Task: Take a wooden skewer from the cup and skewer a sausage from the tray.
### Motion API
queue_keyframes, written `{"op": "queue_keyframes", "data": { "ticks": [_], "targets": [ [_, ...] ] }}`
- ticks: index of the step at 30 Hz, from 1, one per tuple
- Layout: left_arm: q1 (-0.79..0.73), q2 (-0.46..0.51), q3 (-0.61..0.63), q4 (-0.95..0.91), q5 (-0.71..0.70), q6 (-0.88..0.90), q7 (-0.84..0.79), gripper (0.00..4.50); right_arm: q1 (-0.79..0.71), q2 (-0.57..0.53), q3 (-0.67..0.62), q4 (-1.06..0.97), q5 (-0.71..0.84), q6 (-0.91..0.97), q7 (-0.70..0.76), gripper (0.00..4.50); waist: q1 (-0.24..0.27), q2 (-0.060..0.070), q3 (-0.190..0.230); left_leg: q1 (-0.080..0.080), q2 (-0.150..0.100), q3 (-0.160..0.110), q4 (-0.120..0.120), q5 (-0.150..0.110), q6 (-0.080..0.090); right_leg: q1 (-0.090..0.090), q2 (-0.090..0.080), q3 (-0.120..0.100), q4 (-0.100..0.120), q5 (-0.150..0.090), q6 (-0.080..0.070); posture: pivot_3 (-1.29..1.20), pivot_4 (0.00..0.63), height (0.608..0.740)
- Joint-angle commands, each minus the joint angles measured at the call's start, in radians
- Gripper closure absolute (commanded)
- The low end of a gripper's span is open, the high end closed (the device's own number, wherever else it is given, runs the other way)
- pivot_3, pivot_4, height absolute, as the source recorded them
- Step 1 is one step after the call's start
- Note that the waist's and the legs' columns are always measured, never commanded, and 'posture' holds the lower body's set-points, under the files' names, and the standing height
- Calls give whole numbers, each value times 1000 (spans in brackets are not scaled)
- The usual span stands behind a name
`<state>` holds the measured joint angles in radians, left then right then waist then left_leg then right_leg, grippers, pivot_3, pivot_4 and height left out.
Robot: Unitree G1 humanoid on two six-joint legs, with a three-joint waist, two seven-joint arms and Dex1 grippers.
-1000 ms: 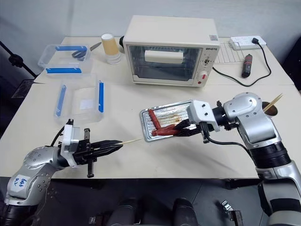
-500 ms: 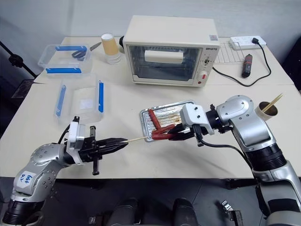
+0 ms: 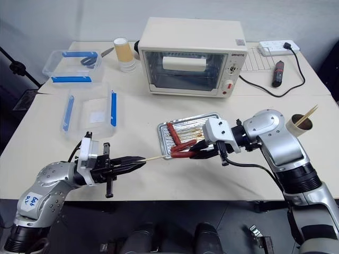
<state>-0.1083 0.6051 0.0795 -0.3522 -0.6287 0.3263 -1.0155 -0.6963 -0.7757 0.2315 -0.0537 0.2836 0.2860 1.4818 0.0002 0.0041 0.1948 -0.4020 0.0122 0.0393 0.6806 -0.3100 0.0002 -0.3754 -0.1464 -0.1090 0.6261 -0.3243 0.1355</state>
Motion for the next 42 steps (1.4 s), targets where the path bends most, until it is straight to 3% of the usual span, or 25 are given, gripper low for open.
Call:
{"op": "queue_keyframes", "data": {
  "ticks": [1,42],
  "targets": [
    [4,1,7,-15,-1,-16,-5,4500,2,-13,-29,-17,19,-12,7,3779,0,0,0,0,0,0,0,0,0,0,0,0,0,0,0,0,150,740],
    [12,-9,-6,44,24,-60,-22,4500,-10,-17,-22,16,12,-38,15,3779,0,0,0,0,0,0,0,0,0,0,0,0,0,0,0,0,150,740]
  ]
}}
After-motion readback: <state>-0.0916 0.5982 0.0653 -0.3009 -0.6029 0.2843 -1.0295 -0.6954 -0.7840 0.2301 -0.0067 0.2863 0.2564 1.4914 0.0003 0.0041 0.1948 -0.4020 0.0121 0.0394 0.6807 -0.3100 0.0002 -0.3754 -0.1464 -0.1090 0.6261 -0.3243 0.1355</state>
